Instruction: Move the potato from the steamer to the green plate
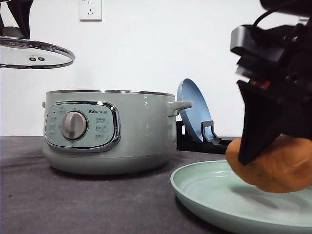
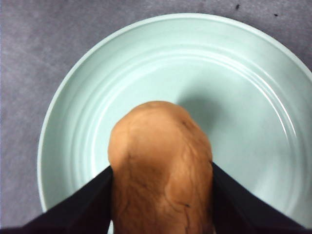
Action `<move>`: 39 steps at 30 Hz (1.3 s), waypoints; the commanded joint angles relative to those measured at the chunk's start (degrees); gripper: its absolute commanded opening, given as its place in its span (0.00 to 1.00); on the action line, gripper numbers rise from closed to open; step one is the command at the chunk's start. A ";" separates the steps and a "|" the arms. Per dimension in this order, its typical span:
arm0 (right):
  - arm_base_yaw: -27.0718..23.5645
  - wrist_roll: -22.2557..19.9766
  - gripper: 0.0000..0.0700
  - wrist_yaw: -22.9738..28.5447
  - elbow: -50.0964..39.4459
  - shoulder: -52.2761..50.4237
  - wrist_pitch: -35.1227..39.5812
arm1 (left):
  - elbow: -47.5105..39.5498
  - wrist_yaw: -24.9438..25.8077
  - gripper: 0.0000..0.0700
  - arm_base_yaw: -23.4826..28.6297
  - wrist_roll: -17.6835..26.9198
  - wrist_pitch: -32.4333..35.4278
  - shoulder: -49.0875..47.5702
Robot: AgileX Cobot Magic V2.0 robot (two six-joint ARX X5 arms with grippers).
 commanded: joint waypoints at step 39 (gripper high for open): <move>0.52 0.44 0.83 -0.04 14.17 -11.04 -15.36 | 1.88 0.17 0.00 -0.13 -0.39 1.64 -1.01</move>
